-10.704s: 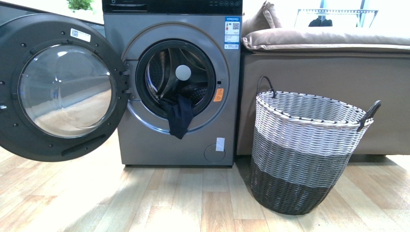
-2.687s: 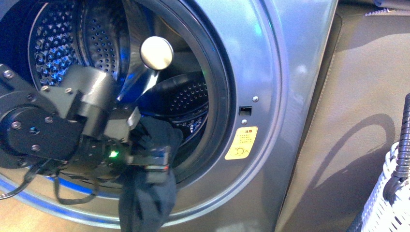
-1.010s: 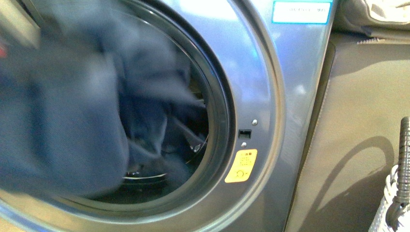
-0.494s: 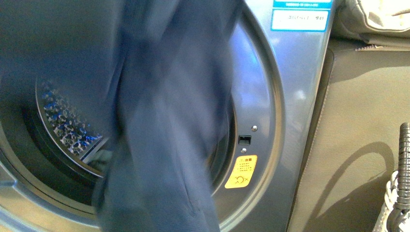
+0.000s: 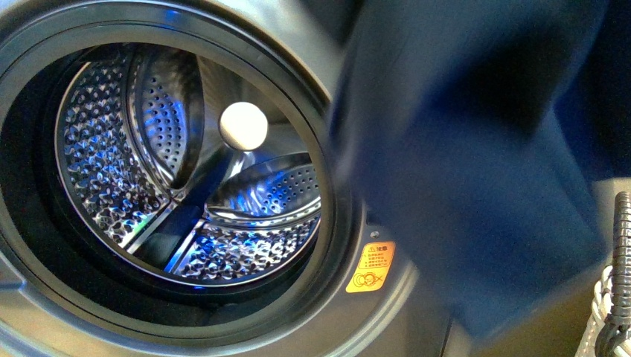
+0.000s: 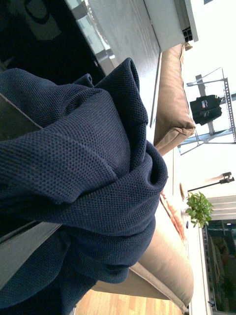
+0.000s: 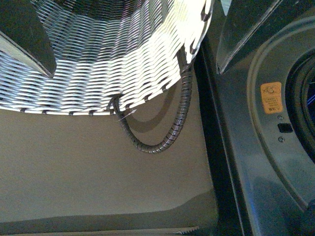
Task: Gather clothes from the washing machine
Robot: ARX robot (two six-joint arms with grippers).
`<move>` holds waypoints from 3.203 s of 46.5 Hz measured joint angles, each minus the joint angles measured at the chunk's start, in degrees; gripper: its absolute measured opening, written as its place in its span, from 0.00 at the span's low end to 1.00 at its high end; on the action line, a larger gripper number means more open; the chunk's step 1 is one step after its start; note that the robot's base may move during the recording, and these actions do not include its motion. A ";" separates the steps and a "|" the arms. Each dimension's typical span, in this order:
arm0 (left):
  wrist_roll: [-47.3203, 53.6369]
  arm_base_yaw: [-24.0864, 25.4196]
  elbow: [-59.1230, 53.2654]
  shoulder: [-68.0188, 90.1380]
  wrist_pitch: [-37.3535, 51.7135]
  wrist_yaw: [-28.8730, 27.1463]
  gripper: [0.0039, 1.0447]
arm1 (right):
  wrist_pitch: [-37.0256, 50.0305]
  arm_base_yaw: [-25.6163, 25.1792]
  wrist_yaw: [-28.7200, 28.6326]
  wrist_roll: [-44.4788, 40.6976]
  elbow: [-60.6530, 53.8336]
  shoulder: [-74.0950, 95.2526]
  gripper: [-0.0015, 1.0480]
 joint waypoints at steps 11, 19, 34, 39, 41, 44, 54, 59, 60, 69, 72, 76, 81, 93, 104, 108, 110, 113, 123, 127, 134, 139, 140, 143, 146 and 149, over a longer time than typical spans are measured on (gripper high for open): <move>-0.04 0.24 10.91 7.93 -3.93 -0.33 0.19 | 0.00 0.00 0.02 0.00 0.00 0.00 0.93; 0.04 -0.83 15.04 10.45 -5.53 -0.79 0.19 | -0.02 0.00 0.02 0.00 0.00 0.00 0.93; -0.07 -1.68 27.08 15.78 -9.31 -2.12 0.19 | 0.00 0.00 0.02 0.00 0.00 0.00 0.93; -0.17 -1.49 27.69 16.02 -9.55 -2.40 0.19 | -0.02 0.00 0.02 0.00 0.00 0.00 0.93; -0.20 -1.46 27.71 16.04 -9.55 -2.40 0.19 | 0.00 0.00 0.02 0.00 0.00 0.00 0.93; -0.22 -1.44 27.71 16.06 -9.55 -2.40 0.19 | 0.00 0.00 0.00 0.00 0.00 0.00 0.93; -0.22 -1.44 27.71 16.09 -9.55 -2.43 0.19 | 0.00 0.00 0.02 0.00 0.00 0.00 0.93; -0.20 -1.40 27.71 16.09 -9.55 -2.43 0.19 | 0.00 0.00 0.02 0.00 0.00 0.00 0.93; -0.22 -1.40 27.71 16.09 -9.55 -2.43 0.19 | 0.37 -0.28 -1.14 0.28 -0.09 0.13 0.93; -0.22 -1.40 27.78 16.28 -9.57 -2.45 0.19 | 35.56 -18.29 -48.04 26.67 0.26 15.76 0.93; -0.22 -1.38 27.80 16.28 -9.57 -2.45 0.19 | 42.71 -19.45 -52.13 31.36 2.12 20.33 0.93; -0.22 -1.38 27.80 16.28 -9.57 -2.45 0.19 | 48.74 -19.56 -52.54 34.88 6.93 25.18 0.93; -0.22 -1.38 27.80 16.28 -9.57 -2.45 0.19 | 51.95 -18.93 -52.04 36.22 12.37 29.07 0.93; -0.22 -1.38 27.80 16.28 -9.57 -2.45 0.19 | 43.78 -7.06 -46.69 25.62 35.71 39.95 0.93; -0.22 -1.38 27.80 16.28 -9.57 -2.45 0.19 | 39.19 -4.70 -48.44 16.63 52.68 56.92 0.93; -0.22 -1.38 27.80 16.28 -9.57 -2.45 0.19 | 40.28 -4.85 -49.94 17.00 56.22 62.42 0.93; -0.22 -1.38 27.80 16.28 -9.57 -2.45 0.19 | 41.03 -4.85 -51.10 18.36 57.94 64.83 0.93; -0.22 -1.38 27.80 16.31 -9.57 -2.45 0.19 | 42.10 -4.61 -52.57 20.00 59.10 66.53 0.93; -0.22 -1.38 27.80 16.28 -9.57 -2.45 0.19 | 45.97 0.33 -59.01 22.38 59.49 67.06 0.93; -0.22 -1.38 27.80 16.28 -9.57 -2.45 0.19 | 44.85 2.64 -59.19 21.55 59.54 66.47 0.93; -0.22 -1.38 27.80 16.28 -9.57 -2.45 0.19 | 45.18 5.57 -57.09 22.25 59.67 66.51 0.93; -0.22 -1.36 27.80 16.28 -9.57 -2.45 0.19 | 43.76 8.70 -53.72 21.97 59.87 66.51 0.93; -0.22 -1.36 27.80 16.28 -9.57 -2.45 0.19 | 43.76 9.11 -53.16 21.97 59.93 66.58 0.93; -0.22 -1.36 27.80 16.28 -9.57 -2.45 0.19 | 43.52 10.36 -51.04 21.94 60.52 66.99 0.93; -0.22 -1.36 27.80 16.28 -9.57 -2.47 0.19 | 43.06 11.45 -48.65 21.86 61.44 67.54 0.93; -0.22 -1.36 27.80 16.28 -9.57 -2.47 0.19 | 42.25 12.55 -46.10 21.59 62.69 68.24 0.93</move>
